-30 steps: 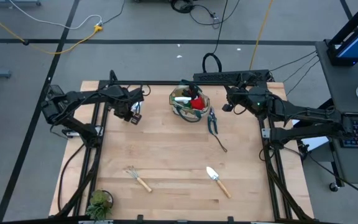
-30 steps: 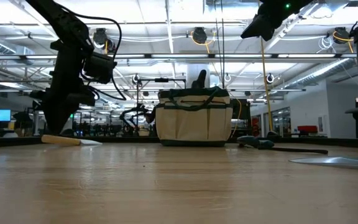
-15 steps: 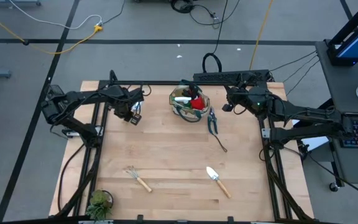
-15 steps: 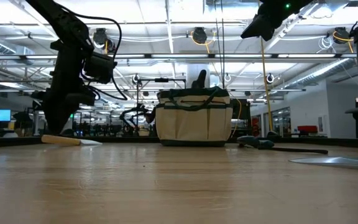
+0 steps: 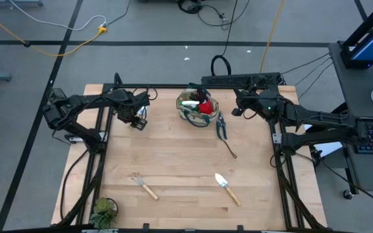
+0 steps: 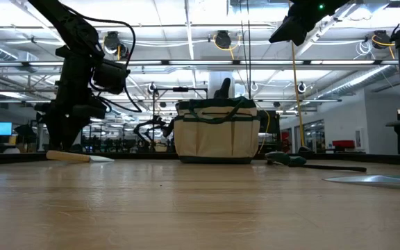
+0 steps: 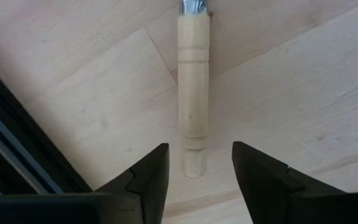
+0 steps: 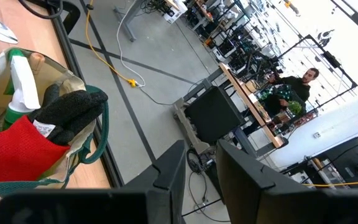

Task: Pick & Place Garden tools in Gardening bag
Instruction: Put the top brown trowel into the green gardening bag

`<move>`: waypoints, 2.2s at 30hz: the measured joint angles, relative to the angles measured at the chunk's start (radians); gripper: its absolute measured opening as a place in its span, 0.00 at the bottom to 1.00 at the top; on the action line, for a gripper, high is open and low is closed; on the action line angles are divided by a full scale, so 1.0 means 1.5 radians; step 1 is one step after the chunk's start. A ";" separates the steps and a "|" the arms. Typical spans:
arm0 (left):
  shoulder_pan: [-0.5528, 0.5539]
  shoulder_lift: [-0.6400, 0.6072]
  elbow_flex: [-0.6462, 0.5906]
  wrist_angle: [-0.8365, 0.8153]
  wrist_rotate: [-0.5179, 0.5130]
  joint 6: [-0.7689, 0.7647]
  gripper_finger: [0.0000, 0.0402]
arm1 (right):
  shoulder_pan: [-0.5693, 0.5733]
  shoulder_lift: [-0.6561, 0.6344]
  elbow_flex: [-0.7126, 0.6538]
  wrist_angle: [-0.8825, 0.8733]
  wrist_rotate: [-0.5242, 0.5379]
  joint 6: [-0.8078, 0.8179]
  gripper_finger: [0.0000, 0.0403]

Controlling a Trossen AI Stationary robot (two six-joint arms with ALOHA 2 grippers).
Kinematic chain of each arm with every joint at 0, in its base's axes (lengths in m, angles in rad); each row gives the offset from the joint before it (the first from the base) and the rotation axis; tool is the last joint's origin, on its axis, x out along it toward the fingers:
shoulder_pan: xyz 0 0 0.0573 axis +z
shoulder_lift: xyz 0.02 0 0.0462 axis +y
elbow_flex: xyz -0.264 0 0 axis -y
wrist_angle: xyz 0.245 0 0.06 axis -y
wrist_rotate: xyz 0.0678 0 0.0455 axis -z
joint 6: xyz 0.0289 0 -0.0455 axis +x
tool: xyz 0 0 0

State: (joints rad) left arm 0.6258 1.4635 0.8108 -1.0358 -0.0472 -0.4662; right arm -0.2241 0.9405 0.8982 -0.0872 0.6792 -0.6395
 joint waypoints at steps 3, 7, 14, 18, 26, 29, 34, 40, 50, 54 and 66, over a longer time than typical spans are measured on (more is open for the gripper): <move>0.000 0.000 -0.023 0.006 0.014 -0.004 0.46 | 0.000 0.000 0.000 0.000 0.000 0.000 0.20; 0.000 0.000 -0.055 0.039 0.015 -0.012 0.46 | 0.000 0.000 0.000 0.000 0.000 0.000 0.20; 0.000 0.000 -0.068 0.086 0.008 -0.014 0.46 | 0.000 0.000 0.000 0.001 0.000 0.000 0.20; 0.000 0.000 -0.068 0.090 -0.004 0.000 0.46 | 0.000 0.000 0.000 0.001 0.000 0.000 0.20; 0.001 0.000 -0.068 0.104 0.001 0.021 0.40 | 0.000 0.000 0.000 0.002 0.000 0.000 0.20; 0.001 0.000 -0.068 0.106 -0.002 0.034 0.31 | 0.000 0.000 0.000 0.005 0.000 0.000 0.20; 0.001 0.000 -0.068 0.119 -0.004 0.042 0.17 | 0.000 0.000 0.000 0.005 0.000 0.000 0.20; 0.001 0.000 -0.068 0.121 -0.004 0.042 0.17 | 0.000 0.000 0.000 0.005 0.000 0.000 0.20; 0.001 0.000 -0.068 0.114 0.066 0.038 0.17 | 0.000 0.000 0.000 0.005 0.000 0.000 0.20; 0.001 0.000 -0.055 0.094 0.119 0.041 0.17 | 0.000 0.000 0.000 0.005 0.000 0.000 0.20; 0.000 -0.044 0.069 -0.015 0.194 0.081 0.17 | 0.000 0.000 0.000 0.005 -0.002 0.000 0.20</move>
State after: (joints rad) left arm 0.6258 1.3973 0.9144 -1.0579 0.2445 -0.3443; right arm -0.2237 0.9409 0.8982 -0.0797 0.6766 -0.6395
